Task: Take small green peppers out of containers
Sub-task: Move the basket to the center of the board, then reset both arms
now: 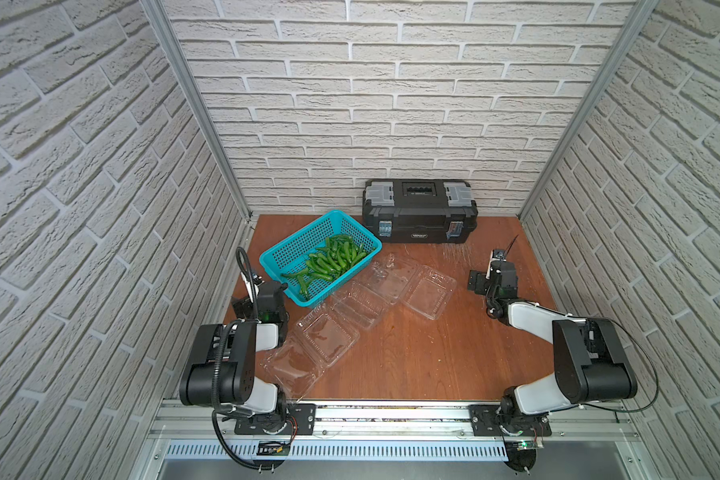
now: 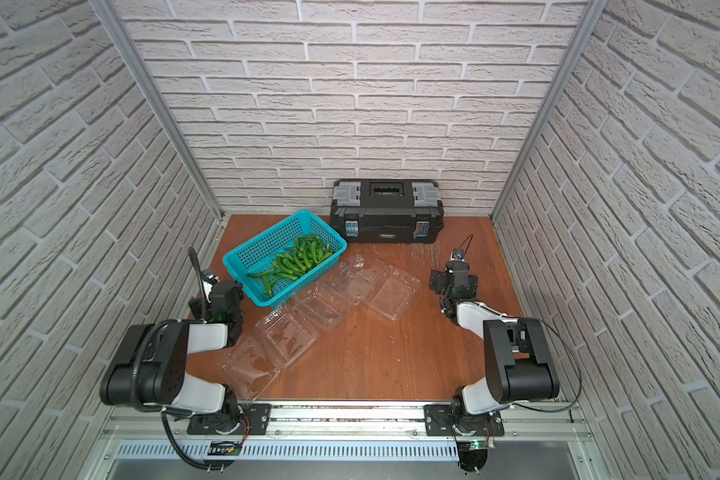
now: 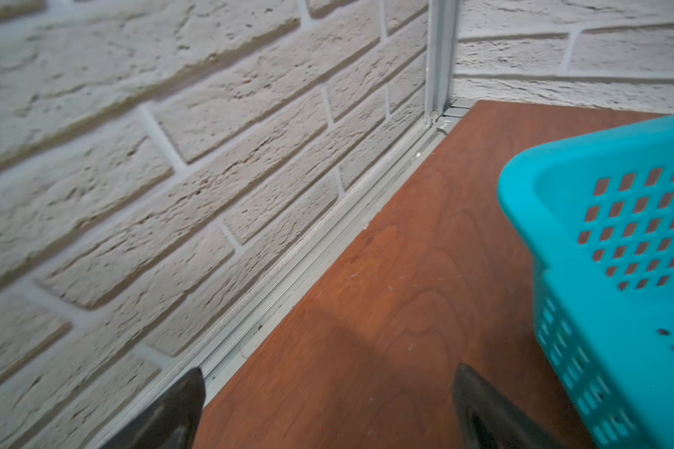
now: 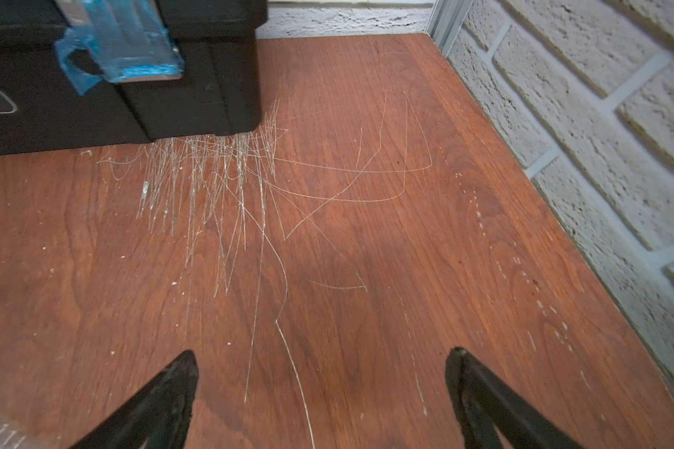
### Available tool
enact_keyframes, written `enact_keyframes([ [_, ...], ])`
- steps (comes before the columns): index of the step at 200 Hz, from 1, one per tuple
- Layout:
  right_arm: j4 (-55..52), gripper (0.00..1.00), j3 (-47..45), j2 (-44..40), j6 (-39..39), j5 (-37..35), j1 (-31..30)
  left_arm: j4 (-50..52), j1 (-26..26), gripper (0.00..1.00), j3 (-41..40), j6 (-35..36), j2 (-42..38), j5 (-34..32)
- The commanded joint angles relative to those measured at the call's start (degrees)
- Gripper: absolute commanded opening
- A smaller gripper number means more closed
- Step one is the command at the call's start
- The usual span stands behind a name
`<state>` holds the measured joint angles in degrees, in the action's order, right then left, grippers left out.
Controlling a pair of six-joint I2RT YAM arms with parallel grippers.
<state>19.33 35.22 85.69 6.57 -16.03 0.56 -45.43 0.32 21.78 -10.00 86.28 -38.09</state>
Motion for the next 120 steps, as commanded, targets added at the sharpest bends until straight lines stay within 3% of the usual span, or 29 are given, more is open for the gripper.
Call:
enact_keyframes([
  [1,0.14,0.99,1.32,-0.65,-0.68,0.43,-0.35,-1.82,-2.36,0.98,3.01,4.08,1.35,11.85],
  [22,-8.92,0.99,8.06,4.01,0.93,-0.62,-0.55,1.42,-0.37,0.98,4.44,2.29,1.52,15.01],
  [51,-9.23,0.99,8.47,4.38,1.69,-2.04,-0.55,1.97,-0.17,0.98,4.76,2.17,1.59,15.41],
  [90,2.60,0.99,-0.77,-2.34,0.54,-4.47,-0.99,2.01,-0.17,0.98,4.82,2.11,1.61,15.42],
  [120,24.77,0.99,-11.42,-1.25,-2.94,-1.99,-1.66,1.95,-0.21,0.98,4.76,2.17,1.53,15.41],
])
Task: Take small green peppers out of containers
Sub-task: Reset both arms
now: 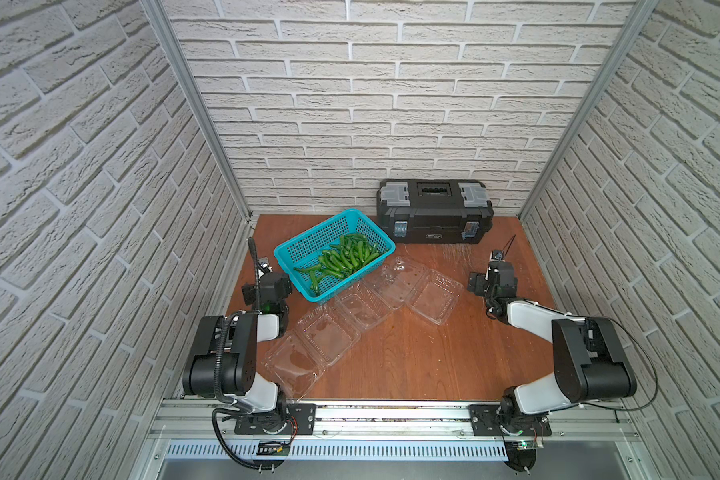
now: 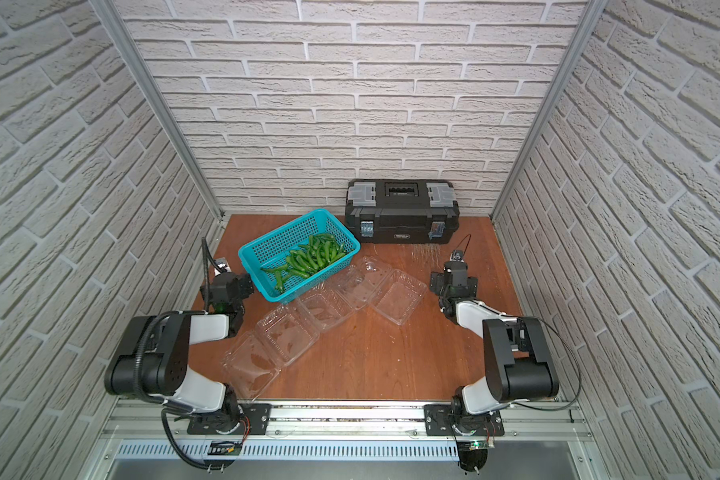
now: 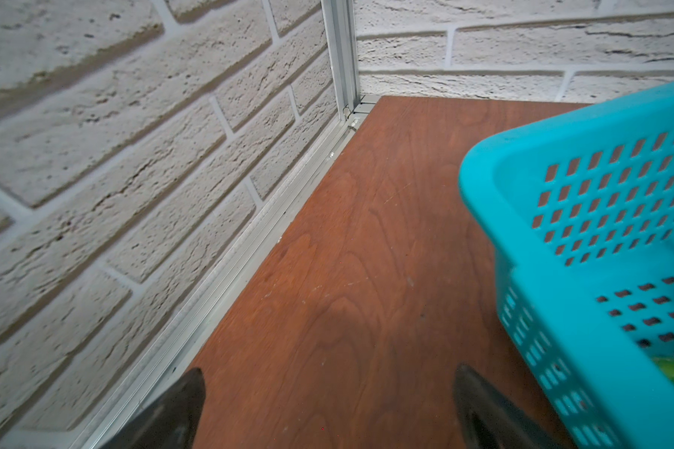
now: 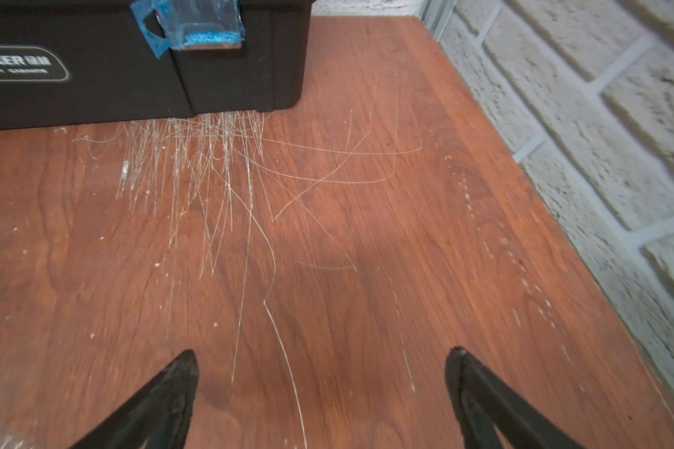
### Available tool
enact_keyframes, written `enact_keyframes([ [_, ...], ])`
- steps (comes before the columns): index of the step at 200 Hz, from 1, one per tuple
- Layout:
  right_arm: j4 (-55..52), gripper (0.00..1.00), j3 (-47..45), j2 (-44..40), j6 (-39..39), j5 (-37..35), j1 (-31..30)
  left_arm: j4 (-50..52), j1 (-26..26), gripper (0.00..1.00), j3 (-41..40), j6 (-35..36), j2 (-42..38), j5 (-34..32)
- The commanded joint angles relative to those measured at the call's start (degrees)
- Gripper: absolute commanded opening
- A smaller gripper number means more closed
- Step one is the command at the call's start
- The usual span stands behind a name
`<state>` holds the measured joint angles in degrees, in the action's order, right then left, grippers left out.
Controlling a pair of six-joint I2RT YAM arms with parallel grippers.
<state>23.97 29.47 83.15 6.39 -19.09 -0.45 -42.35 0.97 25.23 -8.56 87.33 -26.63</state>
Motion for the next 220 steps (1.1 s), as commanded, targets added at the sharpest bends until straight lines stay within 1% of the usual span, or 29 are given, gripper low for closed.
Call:
enact_keyframes([
  [1,20.10,1.00,-5.67,1.47,-2.82,1.43,-0.63,-1.10,-0.87,0.98,1.31,0.73,0.52,3.96],
  [6,19.53,0.99,-5.20,2.32,-3.80,2.71,-0.85,-1.15,-0.86,0.98,1.24,0.71,0.56,3.97],
  [23,18.89,0.99,-4.82,2.45,-4.22,2.32,-1.35,-1.16,-0.82,0.98,1.23,0.73,0.54,4.00],
  [35,21.19,0.99,-5.68,3.17,-5.33,4.55,-1.40,-1.16,-0.83,0.98,1.22,0.74,0.56,3.96],
  [43,23.74,0.99,-6.37,3.94,-5.86,4.39,-1.65,-1.16,-0.80,0.98,1.30,0.71,0.56,3.98],
  [54,20.26,0.99,-5.36,3.16,-5.46,4.71,-1.48,-1.12,-0.83,0.98,1.31,0.68,0.56,3.99],
  [62,21.88,0.99,-5.66,3.70,-5.68,4.77,-1.45,-1.07,-0.80,0.98,1.32,0.67,0.56,3.96],
  [86,21.17,0.99,-5.50,3.40,-5.61,4.79,-1.39,-1.07,-0.86,0.98,1.31,0.73,0.56,3.97],
  [99,21.36,0.99,-5.57,3.50,-5.60,4.77,-1.40,-2.64,0.21,0.98,0.08,1.46,0.47,10.04],
  [106,20.90,0.99,-5.46,3.34,-5.53,4.77,-1.39,-5.35,1.47,0.98,-1.81,1.67,0.62,15.00],
  [109,20.85,0.99,-5.52,3.33,-5.52,4.77,-1.37,-8.25,2.02,0.98,-3.26,2.16,1.54,18.10],
  [111,21.03,0.99,-5.53,3.40,-5.56,4.79,-1.39,-12.31,2.22,0.98,-4.31,2.83,2.80,19.47],
  [113,21.17,0.99,-5.49,3.48,-5.59,4.77,-1.40,-16.45,2.22,0.98,-5.22,3.37,4.02,19.99],
  [116,21.24,0.99,-5.50,3.50,-5.60,4.81,-1.40,-19.00,2.00,0.98,-5.94,3.81,4.63,20.21],
  [126,20.95,0.99,-5.48,3.33,-5.51,4.78,-1.39,-11.37,1.75,0.98,-4.59,3.22,1.53,20.17],
  [134,21.12,0.99,-5.50,3.43,-5.60,4.78,-1.39,-13.84,1.74,0.98,-3.94,3.08,3.80,18.04],
  [143,20.96,0.99,-5.48,3.42,-5.47,4.91,-1.36,-10.07,1.60,0.98,-3.75,2.62,1.95,18.08],
  [153,21.04,0.99,-5.50,3.42,-5.52,4.85,-1.38,-12.73,1.76,0.98,-3.85,2.78,3.25,18.27],
  [163,20.96,0.99,-5.43,3.42,-5.51,4.89,-1.31,-10.83,1.81,0.98,-3.71,2.58,2.34,18.37],
  [175,20.95,0.99,-5.40,3.44,-5.54,4.91,-1.31,-12.32,1.76,0.98,-3.83,2.67,2.88,18.29],
  [220,21.12,0.99,-5.61,3.24,-5.53,4.90,-1.37,-10.74,2.53,0.98,-3.13,2.17,2.85,20.11],
])
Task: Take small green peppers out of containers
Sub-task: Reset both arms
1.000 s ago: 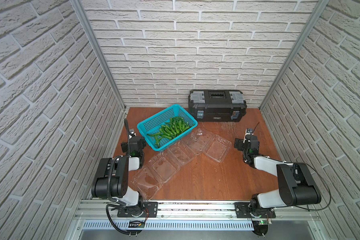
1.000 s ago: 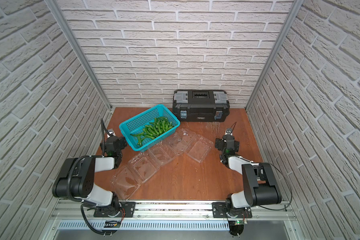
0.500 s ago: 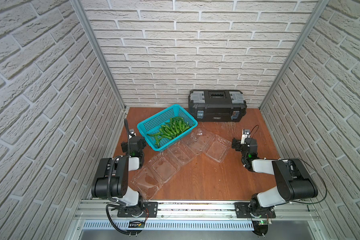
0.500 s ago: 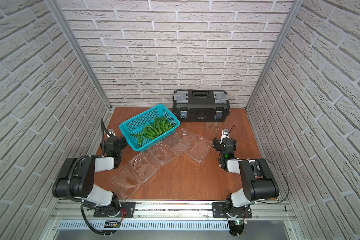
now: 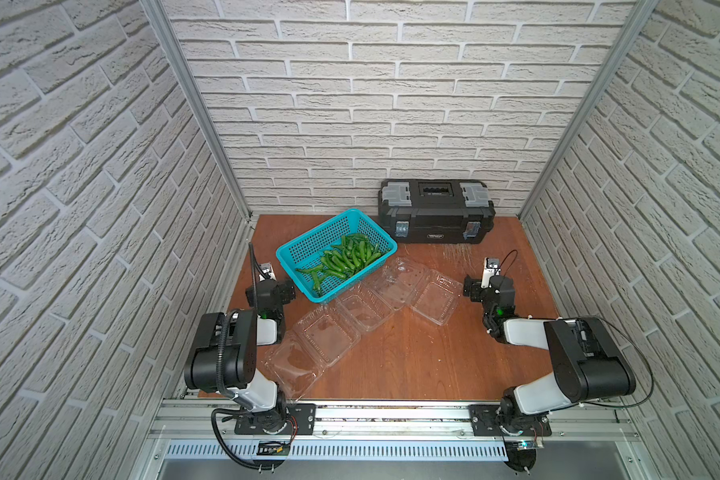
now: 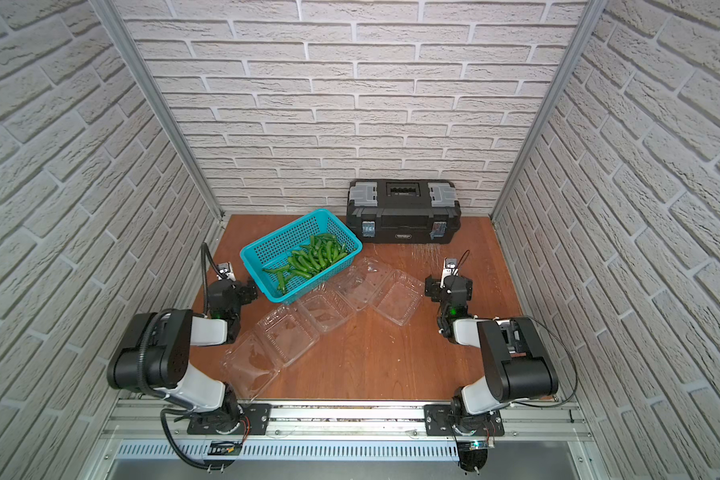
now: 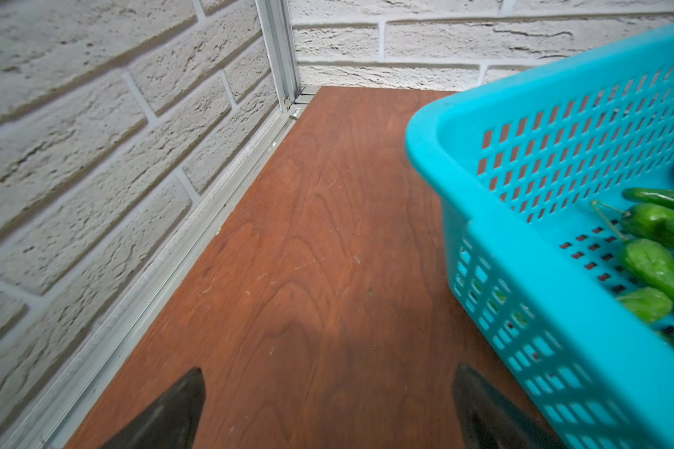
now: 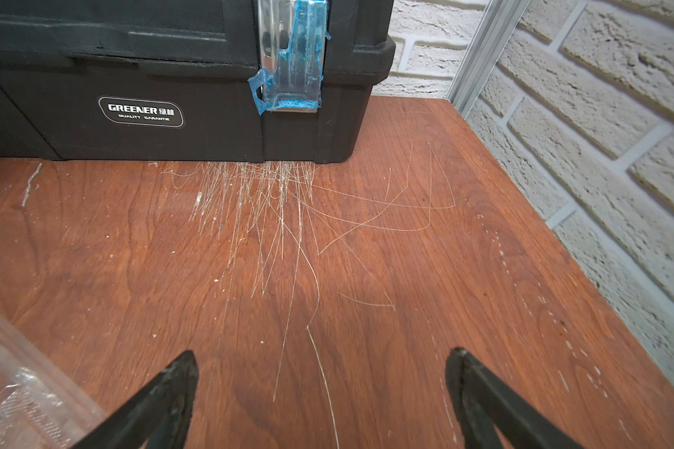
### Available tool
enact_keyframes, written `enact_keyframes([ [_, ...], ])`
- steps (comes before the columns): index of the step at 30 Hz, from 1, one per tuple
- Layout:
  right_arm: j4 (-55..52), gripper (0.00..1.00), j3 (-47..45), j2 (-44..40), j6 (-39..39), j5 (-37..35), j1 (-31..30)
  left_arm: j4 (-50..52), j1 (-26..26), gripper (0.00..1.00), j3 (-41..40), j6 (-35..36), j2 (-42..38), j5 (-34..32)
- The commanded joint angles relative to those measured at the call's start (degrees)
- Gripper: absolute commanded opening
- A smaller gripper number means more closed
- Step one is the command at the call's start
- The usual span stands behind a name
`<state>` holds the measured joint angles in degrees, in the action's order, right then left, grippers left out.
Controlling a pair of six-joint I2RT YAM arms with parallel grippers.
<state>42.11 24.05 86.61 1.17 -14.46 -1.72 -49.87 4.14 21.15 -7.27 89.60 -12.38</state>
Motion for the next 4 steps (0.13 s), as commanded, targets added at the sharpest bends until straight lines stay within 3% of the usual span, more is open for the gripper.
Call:
enact_keyframes([
  [1,2.98,0.99,-0.21,-0.21,-0.30,0.25,-0.11,-3.22,-0.54,0.98,0.94,0.87,0.57,5.87],
  [4,2.94,0.99,-0.19,-0.22,-0.29,0.23,-0.05,-3.26,-0.49,0.98,0.83,0.86,0.57,5.94],
])
